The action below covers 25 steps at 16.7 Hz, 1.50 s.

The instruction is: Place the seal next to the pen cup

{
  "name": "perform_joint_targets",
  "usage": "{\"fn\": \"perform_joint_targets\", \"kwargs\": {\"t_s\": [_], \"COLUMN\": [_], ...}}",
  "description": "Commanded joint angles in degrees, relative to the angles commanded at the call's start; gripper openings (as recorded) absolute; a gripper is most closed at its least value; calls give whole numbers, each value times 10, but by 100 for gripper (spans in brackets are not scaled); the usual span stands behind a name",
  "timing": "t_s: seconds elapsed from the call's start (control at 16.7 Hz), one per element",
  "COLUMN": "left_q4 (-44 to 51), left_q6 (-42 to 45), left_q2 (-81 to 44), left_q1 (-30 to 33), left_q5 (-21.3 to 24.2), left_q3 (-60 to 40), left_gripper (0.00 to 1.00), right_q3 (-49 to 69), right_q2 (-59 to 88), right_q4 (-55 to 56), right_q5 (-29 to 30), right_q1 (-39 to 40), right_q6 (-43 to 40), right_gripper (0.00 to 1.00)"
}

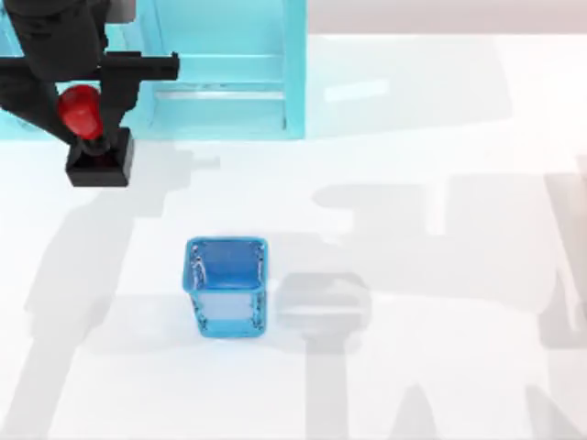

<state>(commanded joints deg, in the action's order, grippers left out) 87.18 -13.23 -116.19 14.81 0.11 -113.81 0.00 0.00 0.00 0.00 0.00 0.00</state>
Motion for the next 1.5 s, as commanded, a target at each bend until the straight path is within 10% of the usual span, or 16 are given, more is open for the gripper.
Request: {"fn": "perform_joint_targets", "kwargs": {"t_s": [0.66, 1.5], "left_q4": [-215, -262], "left_q6": [-60, -64], "left_q2": [145, 148], "left_q1": [60, 63], "left_q5": [-15, -16], "left_q3": [311, 352], "left_gripper": [0, 0], "right_q3": [0, 0], "right_q2": [0, 0], "right_q4": [0, 0], "right_q5": [0, 0], "right_q1": [0, 0], "right_q6": [0, 0], "right_gripper": [100, 100]}}
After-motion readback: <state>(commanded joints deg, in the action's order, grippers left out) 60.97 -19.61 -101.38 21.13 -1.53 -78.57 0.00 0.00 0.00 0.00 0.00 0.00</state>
